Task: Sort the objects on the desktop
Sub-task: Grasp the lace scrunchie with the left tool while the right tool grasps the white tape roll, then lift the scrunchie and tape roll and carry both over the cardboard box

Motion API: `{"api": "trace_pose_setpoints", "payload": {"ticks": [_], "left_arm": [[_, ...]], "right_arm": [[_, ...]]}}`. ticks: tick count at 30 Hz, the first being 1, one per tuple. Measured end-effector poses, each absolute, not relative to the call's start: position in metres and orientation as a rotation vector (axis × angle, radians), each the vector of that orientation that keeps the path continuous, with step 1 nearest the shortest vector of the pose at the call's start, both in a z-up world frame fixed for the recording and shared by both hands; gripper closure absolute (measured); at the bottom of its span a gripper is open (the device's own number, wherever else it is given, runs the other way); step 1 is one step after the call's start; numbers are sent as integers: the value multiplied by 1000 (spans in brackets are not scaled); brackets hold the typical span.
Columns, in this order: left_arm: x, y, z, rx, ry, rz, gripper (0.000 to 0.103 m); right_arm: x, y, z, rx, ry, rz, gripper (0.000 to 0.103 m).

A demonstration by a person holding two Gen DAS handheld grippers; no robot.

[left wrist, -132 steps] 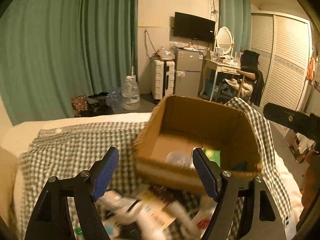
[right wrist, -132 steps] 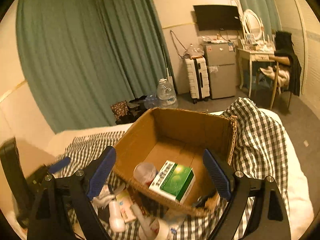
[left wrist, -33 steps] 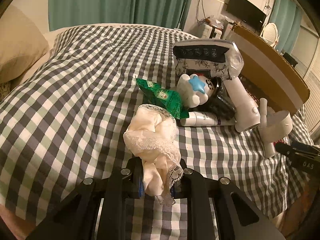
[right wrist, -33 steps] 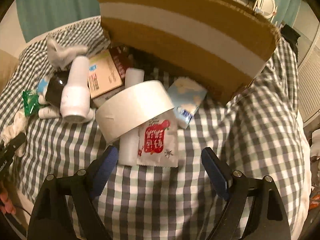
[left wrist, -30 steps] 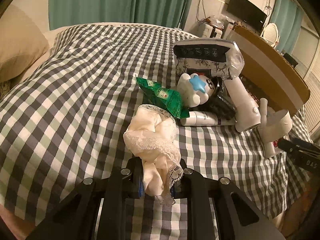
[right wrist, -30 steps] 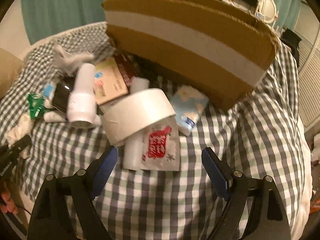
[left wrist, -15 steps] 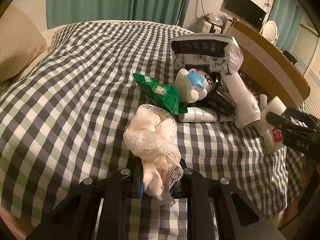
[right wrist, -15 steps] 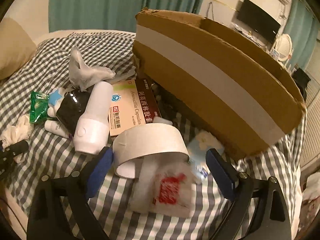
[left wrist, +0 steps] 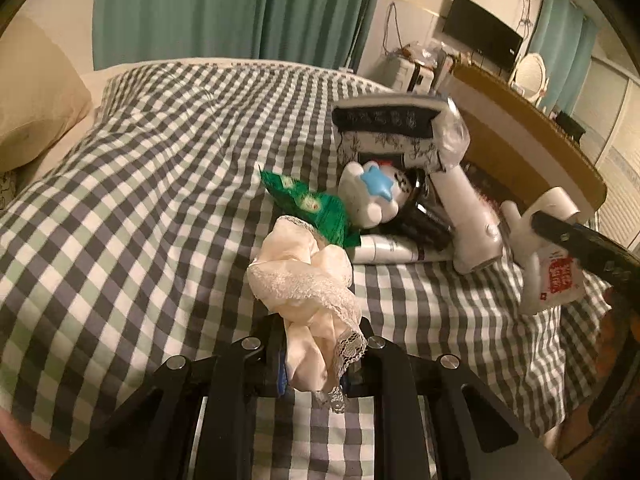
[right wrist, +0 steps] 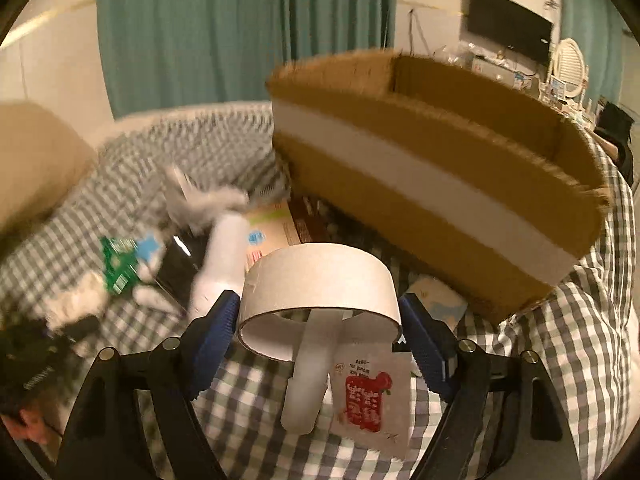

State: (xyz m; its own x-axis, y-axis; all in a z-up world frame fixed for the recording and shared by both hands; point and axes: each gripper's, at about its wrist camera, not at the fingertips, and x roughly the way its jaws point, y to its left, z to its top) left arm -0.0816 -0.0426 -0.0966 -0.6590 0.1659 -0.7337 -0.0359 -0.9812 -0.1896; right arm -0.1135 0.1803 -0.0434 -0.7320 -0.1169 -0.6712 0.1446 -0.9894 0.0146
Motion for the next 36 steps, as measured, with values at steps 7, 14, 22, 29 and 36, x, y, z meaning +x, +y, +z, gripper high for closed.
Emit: {"api": "trace_pose_setpoints", "payload": {"ticks": [7, 14, 22, 29, 36], "left_arm": [[-77, -46, -84, -1201, -277, 2762, 85], [-69, -42, -58, -1111, -254, 2778, 85], [-65, -34, -30, -1031, -266, 2775, 85], [-76, -22, 4, -965, -265, 2756, 85], [-100, 6, 61, -828, -189, 2728, 85]], "right_arm": [[-94, 191, -13, 867, -151, -2796, 22], [-77, 184, 12, 695, -135, -2836, 22], [-52, 160, 43, 459, -24, -2878, 22], [-45, 151, 64, 294, 18, -2924, 22], [-44, 135, 74, 190, 233, -2952, 22]]}}
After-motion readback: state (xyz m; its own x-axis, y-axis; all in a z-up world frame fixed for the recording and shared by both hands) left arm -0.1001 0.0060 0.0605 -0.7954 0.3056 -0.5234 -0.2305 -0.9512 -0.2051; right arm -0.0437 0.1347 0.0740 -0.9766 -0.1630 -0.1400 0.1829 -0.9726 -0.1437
